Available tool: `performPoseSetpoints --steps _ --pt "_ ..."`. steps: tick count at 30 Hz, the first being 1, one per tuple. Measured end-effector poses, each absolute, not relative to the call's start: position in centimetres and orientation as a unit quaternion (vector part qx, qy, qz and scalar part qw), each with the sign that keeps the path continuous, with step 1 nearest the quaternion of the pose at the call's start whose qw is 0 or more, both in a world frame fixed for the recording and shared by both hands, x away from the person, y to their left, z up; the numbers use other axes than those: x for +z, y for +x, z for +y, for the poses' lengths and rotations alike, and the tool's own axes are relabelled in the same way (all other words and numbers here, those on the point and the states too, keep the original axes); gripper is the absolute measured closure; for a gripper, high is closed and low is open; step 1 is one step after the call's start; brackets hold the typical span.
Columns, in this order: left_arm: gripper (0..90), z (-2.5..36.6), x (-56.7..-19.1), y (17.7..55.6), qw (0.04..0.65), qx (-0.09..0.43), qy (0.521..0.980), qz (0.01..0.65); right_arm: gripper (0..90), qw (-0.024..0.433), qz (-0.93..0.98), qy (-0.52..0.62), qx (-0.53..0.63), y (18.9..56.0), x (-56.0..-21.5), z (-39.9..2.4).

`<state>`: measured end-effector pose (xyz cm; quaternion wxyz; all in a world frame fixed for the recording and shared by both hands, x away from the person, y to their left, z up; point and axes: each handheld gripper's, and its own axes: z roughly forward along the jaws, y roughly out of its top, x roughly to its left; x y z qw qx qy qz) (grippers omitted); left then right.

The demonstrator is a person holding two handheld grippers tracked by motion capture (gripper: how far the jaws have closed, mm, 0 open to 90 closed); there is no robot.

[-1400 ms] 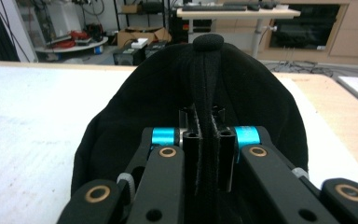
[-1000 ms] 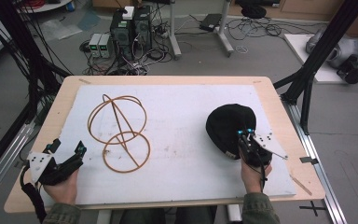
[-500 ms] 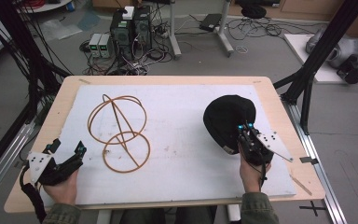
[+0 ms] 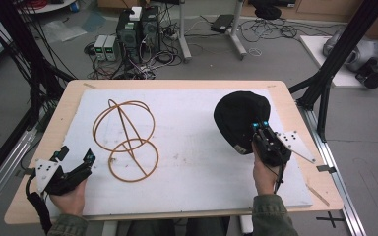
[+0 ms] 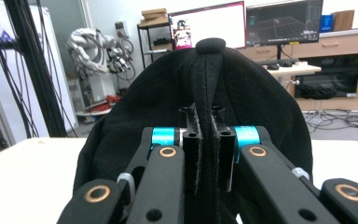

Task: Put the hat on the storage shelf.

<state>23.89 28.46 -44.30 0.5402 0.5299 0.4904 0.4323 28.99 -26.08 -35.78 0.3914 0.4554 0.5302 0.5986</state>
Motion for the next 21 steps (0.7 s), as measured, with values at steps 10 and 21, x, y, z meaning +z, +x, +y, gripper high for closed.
performPoseSetpoints --steps 10,21 --pt "18.8 28.4 -44.3 24.0 0.542 0.430 0.530 0.489 86.1 0.392 0.521 0.439 0.619 29.4 -33.2 -26.1" --pt "18.8 28.2 -44.3 24.0 0.543 0.427 0.535 0.487 86.1 0.374 0.537 0.399 0.643 29.6 -31.0 -23.0"
